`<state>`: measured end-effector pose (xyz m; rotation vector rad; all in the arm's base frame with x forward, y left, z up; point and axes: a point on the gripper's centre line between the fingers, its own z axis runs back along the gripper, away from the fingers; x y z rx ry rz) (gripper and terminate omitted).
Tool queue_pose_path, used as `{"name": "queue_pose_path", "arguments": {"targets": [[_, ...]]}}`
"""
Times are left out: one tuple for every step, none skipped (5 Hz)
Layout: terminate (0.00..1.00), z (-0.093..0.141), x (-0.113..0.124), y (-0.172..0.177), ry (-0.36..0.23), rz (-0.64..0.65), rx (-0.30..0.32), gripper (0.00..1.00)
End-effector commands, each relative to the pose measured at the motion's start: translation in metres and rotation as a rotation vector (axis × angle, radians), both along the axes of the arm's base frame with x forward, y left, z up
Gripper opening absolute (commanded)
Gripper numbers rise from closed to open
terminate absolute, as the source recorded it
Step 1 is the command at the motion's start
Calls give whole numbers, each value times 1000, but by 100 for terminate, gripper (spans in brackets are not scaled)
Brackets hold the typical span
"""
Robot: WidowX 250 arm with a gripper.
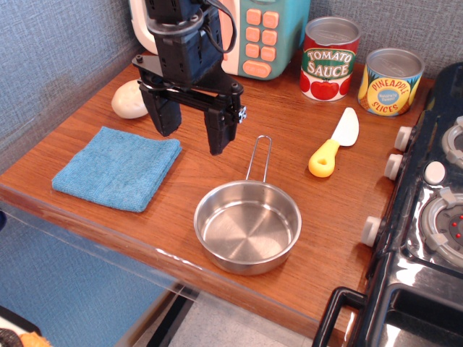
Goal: Place the pot on top of the blue towel
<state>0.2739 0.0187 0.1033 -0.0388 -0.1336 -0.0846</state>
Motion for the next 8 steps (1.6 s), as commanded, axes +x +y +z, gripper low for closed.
{"name": "queue_pose_path", "arguments": {"targets": [[0, 0, 0, 0, 0, 0, 0, 100], [0, -12, -8, -7, -2, 8, -11, 100], [0, -25, -14, -14, 15, 16, 21, 100], [0, -49, -15, -14, 70, 39, 126, 100], [0, -62, -14, -12, 131, 83, 204, 100], [0, -71, -16, -5, 153, 114, 210, 100], [0, -76, -16, -4, 154, 121, 183, 100], [0, -79, -17, -1, 162, 140, 164, 100]]}}
